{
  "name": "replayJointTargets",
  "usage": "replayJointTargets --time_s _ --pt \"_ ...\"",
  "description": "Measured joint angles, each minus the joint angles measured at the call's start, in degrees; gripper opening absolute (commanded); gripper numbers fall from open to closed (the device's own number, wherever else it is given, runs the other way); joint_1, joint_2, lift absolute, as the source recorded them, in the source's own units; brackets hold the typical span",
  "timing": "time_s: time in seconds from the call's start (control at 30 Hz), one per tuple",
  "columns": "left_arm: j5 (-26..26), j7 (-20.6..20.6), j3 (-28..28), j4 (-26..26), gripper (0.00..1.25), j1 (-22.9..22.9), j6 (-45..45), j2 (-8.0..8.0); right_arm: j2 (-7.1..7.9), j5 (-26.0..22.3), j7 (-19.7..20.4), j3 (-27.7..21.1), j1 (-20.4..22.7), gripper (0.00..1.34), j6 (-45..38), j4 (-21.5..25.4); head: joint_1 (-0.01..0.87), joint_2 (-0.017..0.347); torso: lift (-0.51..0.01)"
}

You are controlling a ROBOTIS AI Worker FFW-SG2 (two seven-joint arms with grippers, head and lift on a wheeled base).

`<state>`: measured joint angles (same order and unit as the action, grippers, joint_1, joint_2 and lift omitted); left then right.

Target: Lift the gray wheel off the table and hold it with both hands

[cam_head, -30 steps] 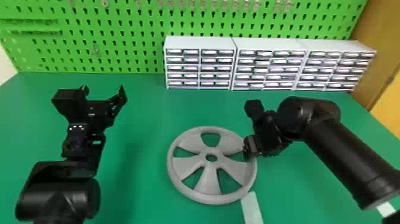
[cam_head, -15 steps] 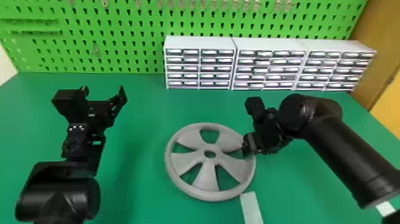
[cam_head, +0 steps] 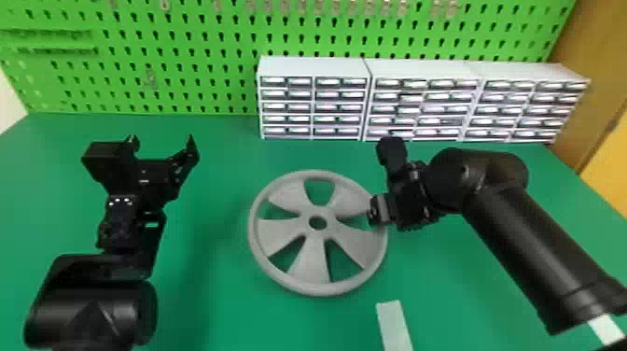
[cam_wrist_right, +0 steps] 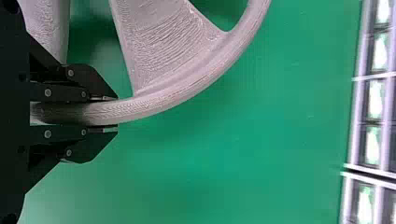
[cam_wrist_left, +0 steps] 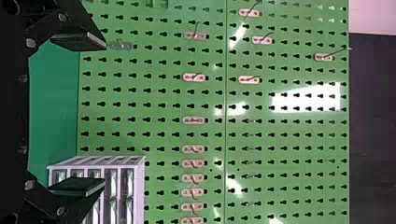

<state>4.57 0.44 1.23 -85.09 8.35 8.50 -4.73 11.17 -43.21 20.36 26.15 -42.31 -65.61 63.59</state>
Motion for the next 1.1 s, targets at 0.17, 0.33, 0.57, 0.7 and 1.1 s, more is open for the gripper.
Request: replayJointTargets --time_s 0.17,0.33,0.57,0.7,1.1 --pt "0.0 0.0 0.0 -0.1 1.00 -0.1 0.0 0.00 -0.93 2.4 0.0 -1.4 1.7 0.11 4.1 2.4 0.711 0.015 -0.098" --pt "0.0 0.1 0.0 -0.1 1.00 -0.2 -0.1 -0.01 -1.83 5.4 0.0 -2.5 3.9 0.11 9.4 5.2 0.711 0.015 -0.098" --pt "0.2 0.2 0.2 -0.4 1.00 -0.3 -0.2 -0.01 -2.72 9.0 0.0 -3.4 7.4 0.11 17.8 8.8 0.711 0.015 -0.098" --pt "0.2 0.2 0.3 -0.5 1.00 -0.3 -0.1 0.00 -3.72 11.9 -0.1 -4.3 9.8 0.11 23.2 10.6 0.711 0.015 -0.098" --pt "0.2 0.4 0.3 -0.7 1.00 -0.3 -0.1 0.04 -5.36 17.4 -2.0 -4.1 13.5 0.11 37.7 11.1 0.711 0.015 -0.098"
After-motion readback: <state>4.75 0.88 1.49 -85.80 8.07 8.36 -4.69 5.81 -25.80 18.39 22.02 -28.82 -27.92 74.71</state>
